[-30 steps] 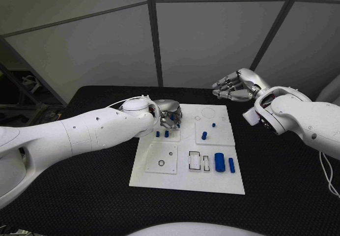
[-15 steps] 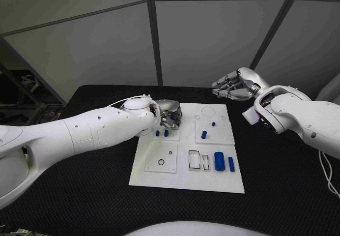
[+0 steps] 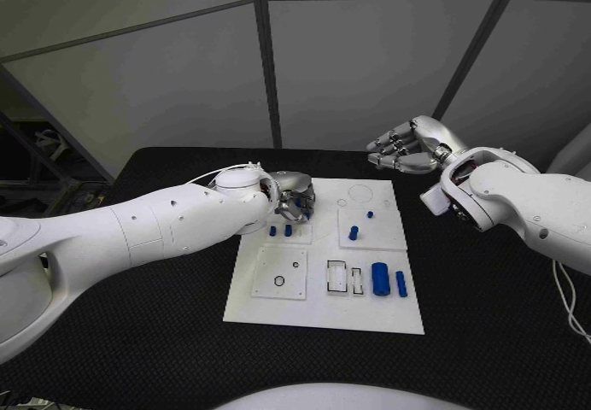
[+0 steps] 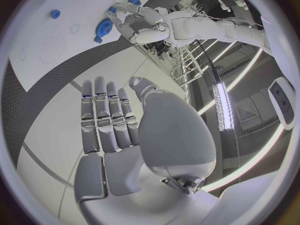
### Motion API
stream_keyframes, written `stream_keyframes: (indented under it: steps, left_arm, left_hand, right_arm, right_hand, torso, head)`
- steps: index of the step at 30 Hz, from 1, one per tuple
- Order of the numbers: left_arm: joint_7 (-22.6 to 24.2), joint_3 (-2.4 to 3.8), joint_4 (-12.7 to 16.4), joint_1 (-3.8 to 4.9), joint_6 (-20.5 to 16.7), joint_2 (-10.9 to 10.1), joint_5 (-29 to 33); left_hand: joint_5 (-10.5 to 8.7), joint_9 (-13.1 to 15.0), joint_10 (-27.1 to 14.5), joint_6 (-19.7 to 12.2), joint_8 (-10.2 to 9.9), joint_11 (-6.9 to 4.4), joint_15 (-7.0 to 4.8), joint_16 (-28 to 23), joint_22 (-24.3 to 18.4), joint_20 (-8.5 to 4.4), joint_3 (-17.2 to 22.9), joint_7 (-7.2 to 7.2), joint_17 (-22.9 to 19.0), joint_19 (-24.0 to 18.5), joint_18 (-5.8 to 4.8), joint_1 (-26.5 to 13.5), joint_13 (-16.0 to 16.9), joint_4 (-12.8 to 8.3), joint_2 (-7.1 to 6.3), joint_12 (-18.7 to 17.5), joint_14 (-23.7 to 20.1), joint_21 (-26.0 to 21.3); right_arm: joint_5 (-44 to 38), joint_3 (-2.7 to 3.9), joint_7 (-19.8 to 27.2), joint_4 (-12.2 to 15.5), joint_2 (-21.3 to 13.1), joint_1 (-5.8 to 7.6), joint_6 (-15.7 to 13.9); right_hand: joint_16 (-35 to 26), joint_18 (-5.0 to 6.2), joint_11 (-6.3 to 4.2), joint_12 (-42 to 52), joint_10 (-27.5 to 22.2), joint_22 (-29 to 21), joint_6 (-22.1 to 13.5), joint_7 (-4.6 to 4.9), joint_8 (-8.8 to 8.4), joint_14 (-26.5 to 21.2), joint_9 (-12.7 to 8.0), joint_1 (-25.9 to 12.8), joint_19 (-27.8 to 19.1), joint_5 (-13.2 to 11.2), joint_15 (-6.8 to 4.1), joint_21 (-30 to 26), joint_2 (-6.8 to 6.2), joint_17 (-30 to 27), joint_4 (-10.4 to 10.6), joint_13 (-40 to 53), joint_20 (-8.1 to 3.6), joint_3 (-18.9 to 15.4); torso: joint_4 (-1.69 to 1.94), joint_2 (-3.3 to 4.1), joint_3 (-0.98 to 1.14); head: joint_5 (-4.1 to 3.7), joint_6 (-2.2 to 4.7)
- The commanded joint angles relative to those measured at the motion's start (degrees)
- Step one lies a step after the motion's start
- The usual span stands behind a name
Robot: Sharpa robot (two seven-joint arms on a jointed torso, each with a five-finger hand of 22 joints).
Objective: Assemble the parts on the task board
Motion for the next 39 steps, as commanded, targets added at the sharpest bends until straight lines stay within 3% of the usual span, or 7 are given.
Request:
stream_keyframes:
  steps: [1, 20, 24, 34, 39]
  left_arm:
    - [-0.5, -0.11, -0.1, -0.18, 1.6, 0.1, -0.4]
    - [1.7, 0.11, 2.0, -0.28, -3.5, -1.6, -0.2]
    - [2.0, 0.99, 2.7, -0.40, -4.2, -2.3, 0.2]
    - [2.5, 4.53, 5.4, -1.77, -5.9, -5.5, 1.7]
    - [2.0, 5.07, 6.5, -2.07, -4.8, -7.8, 2.8]
  left_hand:
    - [-0.21, 0.0, 0.7, 0.6, -0.3, -0.11, 0.01, 0.5, 1.0, -0.01, 0.9, 0.17, 0.3, 0.7, 0.29, 0.5, 0.0, -0.2, -0.08, -0.5, 0.5, 1.1]
    - [-0.22, 0.1, 3.1, 2.5, -1.1, -0.24, -0.11, 1.2, 4.2, -0.22, 4.0, 0.26, 0.6, 1.4, -0.08, -0.7, 0.1, -1.3, -0.59, -2.7, 1.6, 4.3]
    - [-0.20, 0.1, 3.3, 2.6, -1.1, -0.25, -0.12, 1.3, 4.5, -0.22, 4.1, 0.27, 0.9, 1.5, -0.12, -0.9, 0.1, -1.2, -0.57, -2.9, 1.7, 4.5]
    - [-0.14, 0.1, 3.7, 3.1, -1.2, -0.27, -0.15, 1.8, 5.2, -0.24, 4.5, 0.34, 1.8, 1.9, -0.27, -1.4, 0.1, -1.2, -0.70, -3.4, 2.3, 5.3]
    - [-0.15, 0.1, 3.9, 3.2, -1.3, -0.28, -0.15, 1.8, 5.4, -0.24, 4.5, 0.33, 1.7, 2.1, -0.32, -1.6, 0.1, -1.2, -0.84, -3.6, 2.4, 5.5]
  right_arm:
    - [-0.1, 0.03, 0.4, 0.1, 0.0, 0.10, 0.2]
    - [-0.1, 0.03, 0.6, 0.0, 0.1, 0.10, 0.2]
    - [-0.1, 0.03, 0.6, -0.1, 0.1, 0.09, 0.2]
    - [-0.1, 0.03, 0.7, -0.1, -0.1, 0.08, 0.2]
    - [-0.1, 0.03, 0.6, -0.1, -0.4, 0.08, 0.2]
  right_hand:
    - [-0.3, 0.62, -0.04, -0.1, -0.5, -0.1, -0.2, 0.13, 0.09, -0.5, 0.1, 0.1, 0.5, 0.4, -0.11, -0.3, 0.33, -0.1, -0.2, -0.1, 0.02, 0.2]
    - [-0.3, 0.62, -0.04, -0.1, -0.5, -0.1, -0.2, 0.13, 0.09, -0.5, 0.1, 0.1, 0.5, 0.4, -0.11, -0.3, 0.33, -0.1, -0.2, -0.1, 0.02, 0.2]
    - [-0.3, 0.62, -0.04, -0.1, -0.5, -0.1, -0.2, 0.13, 0.09, -0.5, 0.1, 0.1, 0.5, 0.4, -0.11, -0.3, 0.33, -0.1, -0.2, -0.1, 0.02, 0.2]
    - [-0.3, 0.62, -0.04, -0.1, -0.5, -0.1, -0.2, 0.13, 0.09, -0.5, 0.1, 0.1, 0.5, 0.4, -0.11, -0.3, 0.33, -0.1, -0.2, -0.1, 0.02, 0.2]
    - [-0.3, 0.62, -0.04, -0.1, -0.5, -0.1, -0.2, 0.13, 0.09, -0.5, 0.1, 0.1, 0.5, 0.4, -0.11, -0.3, 0.33, -0.1, -0.2, -0.1, 0.02, 0.2]
  torso:
    - [0.08, -0.06, -0.03]
    - [0.10, -0.10, -0.06]
    - [0.12, -0.07, -0.06]
    - [0.13, -0.13, -0.06]
    - [0.11, -0.11, -0.03]
  head:
    - [0.02, 0.00]
    - [0.10, 0.49]
    - [0.10, 0.66]
    - [0.06, 0.92]
    - [0.02, 1.01]
